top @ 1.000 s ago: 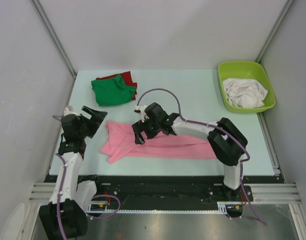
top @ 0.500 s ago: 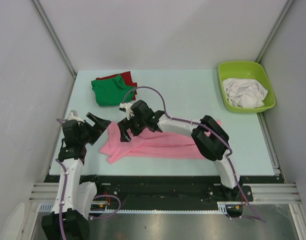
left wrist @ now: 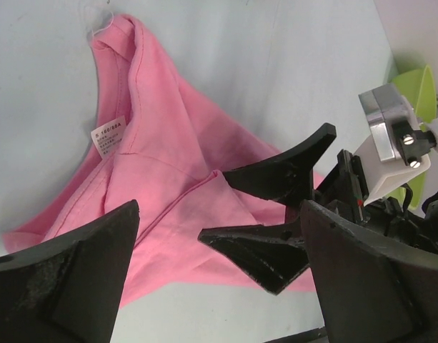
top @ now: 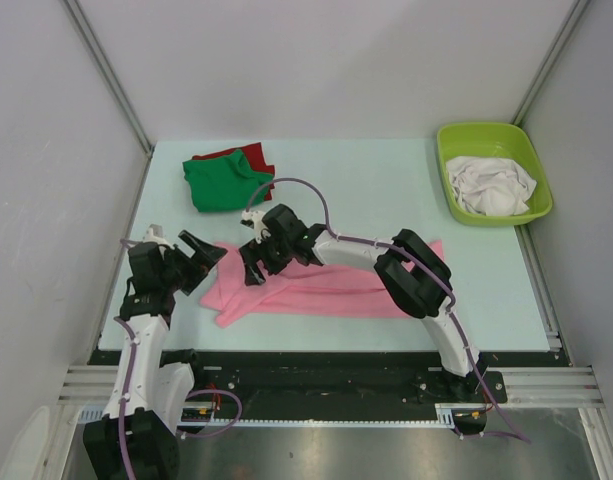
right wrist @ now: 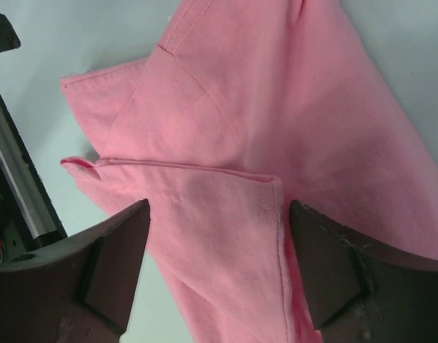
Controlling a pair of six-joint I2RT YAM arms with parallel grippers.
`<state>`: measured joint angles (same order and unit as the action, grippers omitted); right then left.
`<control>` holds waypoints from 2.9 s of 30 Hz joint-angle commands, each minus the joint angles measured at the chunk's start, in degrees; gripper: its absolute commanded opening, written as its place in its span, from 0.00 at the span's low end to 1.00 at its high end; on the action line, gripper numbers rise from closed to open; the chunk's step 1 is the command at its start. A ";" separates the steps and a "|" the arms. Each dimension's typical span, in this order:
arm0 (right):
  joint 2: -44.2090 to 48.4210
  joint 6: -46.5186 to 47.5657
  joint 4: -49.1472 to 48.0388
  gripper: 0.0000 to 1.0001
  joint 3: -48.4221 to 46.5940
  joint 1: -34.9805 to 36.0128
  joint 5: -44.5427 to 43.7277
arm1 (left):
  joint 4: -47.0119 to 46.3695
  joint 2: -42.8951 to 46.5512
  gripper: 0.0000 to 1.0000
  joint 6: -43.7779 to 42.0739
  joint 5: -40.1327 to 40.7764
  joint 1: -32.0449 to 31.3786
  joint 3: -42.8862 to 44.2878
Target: Fold and stack the t-shirts
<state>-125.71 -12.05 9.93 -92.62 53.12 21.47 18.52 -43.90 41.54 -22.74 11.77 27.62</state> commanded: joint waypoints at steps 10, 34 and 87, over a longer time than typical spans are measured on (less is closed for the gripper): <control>1.61 -1.04 -2.46 0.21 2.79 -0.13 -2.67 | -2.70 -0.22 0.99 -0.93 -3.01 0.71 -1.86; 22.79 2.83 5.53 0.07 19.83 15.33 -23.67 | -1.91 1.27 0.98 -1.20 -3.89 0.71 -2.39; 10.58 -4.21 0.88 0.93 11.23 -8.21 -27.72 | -37.68 -40.11 0.61 9.52 2.27 0.62 3.23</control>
<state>-114.06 -16.88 10.59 -79.40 44.49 -5.74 -12.84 -81.43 49.45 -17.98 12.08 30.24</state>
